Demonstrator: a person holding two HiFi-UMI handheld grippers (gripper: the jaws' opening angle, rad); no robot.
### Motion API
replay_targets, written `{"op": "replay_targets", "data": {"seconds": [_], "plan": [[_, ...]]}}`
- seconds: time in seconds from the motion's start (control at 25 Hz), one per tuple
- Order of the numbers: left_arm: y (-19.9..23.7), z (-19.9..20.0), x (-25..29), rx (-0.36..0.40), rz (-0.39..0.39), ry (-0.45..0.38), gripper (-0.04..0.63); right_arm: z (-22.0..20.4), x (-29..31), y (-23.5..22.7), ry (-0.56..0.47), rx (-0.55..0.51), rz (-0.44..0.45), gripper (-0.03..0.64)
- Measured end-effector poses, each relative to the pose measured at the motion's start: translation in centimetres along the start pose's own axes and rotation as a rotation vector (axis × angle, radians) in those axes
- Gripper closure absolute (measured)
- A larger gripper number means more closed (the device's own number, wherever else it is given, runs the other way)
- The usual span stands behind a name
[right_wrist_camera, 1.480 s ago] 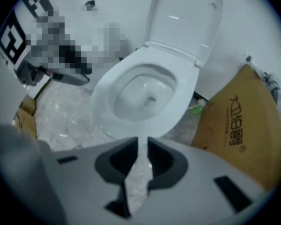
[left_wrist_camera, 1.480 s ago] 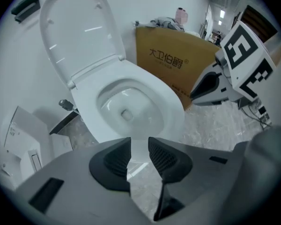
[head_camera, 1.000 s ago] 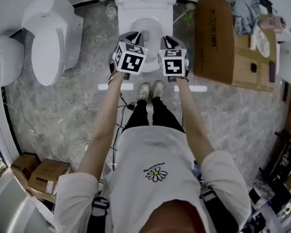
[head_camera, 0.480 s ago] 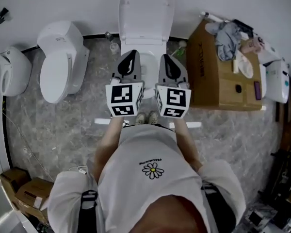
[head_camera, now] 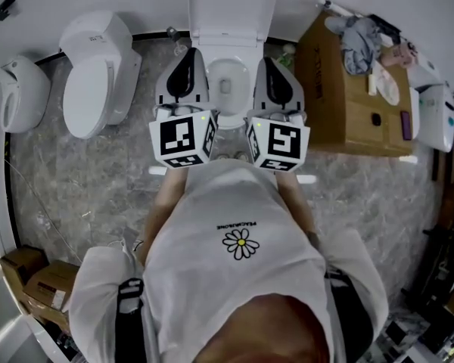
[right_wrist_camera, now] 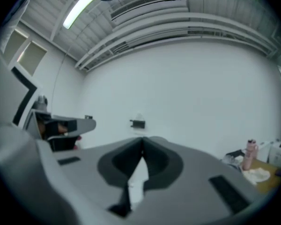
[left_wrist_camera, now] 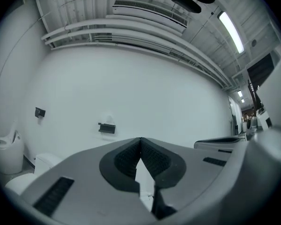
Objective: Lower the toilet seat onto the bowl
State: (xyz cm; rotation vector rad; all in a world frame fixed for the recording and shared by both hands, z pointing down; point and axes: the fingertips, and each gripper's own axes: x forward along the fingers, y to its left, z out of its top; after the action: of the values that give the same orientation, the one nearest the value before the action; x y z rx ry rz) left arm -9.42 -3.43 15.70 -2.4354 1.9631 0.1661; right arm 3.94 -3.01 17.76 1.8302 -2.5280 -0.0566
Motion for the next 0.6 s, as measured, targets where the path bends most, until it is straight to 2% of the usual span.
{"op": "replay_targets", "data": {"seconds": [0.6], "plan": [[1.0,-0.5,-0.7,0.015,0.029,0.022,0.575,-1.1,-0.5,0.6,0.045,-0.029,0.008,0.586]]}}
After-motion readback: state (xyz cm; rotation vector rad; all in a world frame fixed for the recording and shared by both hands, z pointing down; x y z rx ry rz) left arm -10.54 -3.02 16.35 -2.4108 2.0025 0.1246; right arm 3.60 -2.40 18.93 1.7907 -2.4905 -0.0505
